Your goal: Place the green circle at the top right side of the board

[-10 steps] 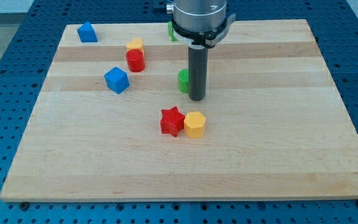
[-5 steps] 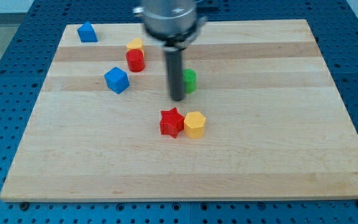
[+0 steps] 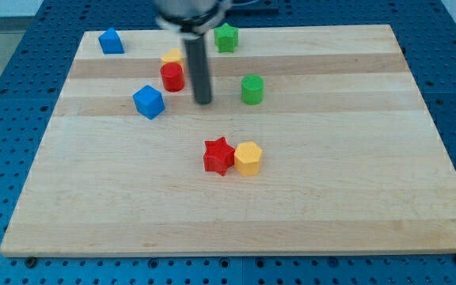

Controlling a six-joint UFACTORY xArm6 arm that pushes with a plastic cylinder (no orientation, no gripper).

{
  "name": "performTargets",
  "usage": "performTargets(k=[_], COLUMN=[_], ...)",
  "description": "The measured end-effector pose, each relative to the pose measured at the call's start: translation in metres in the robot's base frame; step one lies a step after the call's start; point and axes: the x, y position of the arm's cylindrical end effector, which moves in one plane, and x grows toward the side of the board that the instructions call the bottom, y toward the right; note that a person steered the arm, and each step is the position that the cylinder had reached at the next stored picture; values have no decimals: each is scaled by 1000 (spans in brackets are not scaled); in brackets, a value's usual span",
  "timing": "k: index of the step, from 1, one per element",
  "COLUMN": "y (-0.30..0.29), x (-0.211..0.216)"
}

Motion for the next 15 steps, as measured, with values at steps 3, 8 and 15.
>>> performTargets(k=[3, 8, 15], y=[13, 135, 187], x=[44, 0, -77])
